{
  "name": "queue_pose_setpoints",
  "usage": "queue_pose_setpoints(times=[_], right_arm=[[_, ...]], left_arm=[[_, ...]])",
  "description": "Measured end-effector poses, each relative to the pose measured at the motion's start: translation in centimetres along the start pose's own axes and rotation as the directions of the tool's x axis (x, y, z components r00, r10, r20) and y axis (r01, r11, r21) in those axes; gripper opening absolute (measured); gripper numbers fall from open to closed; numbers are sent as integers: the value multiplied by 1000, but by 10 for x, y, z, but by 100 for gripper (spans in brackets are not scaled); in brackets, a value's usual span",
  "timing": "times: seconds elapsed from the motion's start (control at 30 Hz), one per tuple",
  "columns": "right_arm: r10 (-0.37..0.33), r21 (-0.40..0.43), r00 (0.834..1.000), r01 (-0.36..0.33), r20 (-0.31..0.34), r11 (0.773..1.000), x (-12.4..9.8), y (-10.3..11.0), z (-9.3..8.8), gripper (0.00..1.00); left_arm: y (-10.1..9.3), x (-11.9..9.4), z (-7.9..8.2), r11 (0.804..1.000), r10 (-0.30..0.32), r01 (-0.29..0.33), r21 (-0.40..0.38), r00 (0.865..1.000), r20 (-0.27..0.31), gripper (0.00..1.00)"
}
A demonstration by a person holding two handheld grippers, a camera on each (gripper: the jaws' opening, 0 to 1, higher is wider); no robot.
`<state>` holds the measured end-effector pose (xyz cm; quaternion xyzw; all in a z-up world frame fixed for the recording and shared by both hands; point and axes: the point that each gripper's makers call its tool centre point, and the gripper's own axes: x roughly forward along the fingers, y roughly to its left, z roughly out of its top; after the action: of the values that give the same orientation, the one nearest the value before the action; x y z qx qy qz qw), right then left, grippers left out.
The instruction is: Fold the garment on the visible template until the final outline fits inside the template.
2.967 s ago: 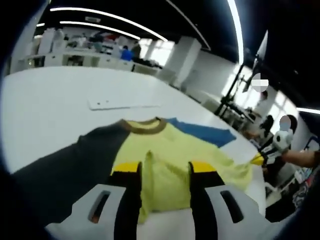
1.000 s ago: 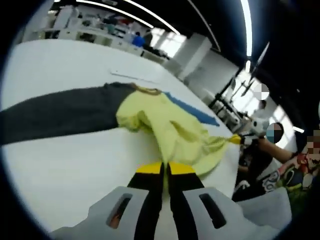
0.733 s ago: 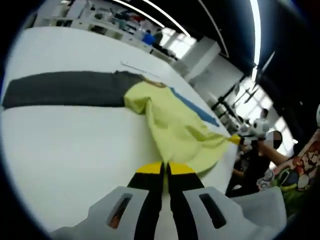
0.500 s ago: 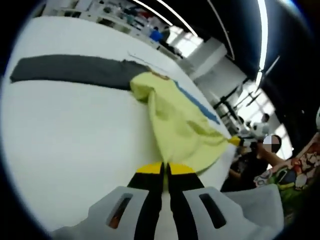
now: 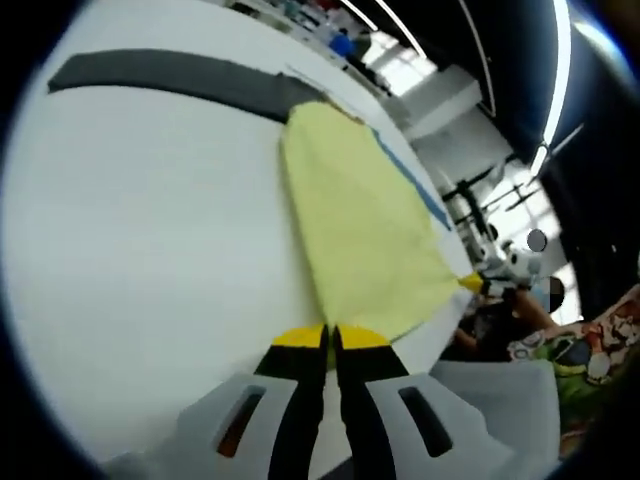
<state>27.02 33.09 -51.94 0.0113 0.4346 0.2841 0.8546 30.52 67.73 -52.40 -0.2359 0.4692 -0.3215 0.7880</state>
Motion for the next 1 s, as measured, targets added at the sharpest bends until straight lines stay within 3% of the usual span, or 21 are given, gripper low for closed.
queue_pose_setpoints(times=[0.53, 1.0], right_arm=[[5, -15, 998, -6, -58, 1000, 4, -2, -14, 0], [-3, -53, 995, -3, -96, 999, 8, -3, -19, 0]], left_arm=[[4, -1, -6, 1000, -2, 2, -29, 1000, 15, 0], [7, 0, -6, 1000, -14, 14, -2, 1000, 25, 0]])
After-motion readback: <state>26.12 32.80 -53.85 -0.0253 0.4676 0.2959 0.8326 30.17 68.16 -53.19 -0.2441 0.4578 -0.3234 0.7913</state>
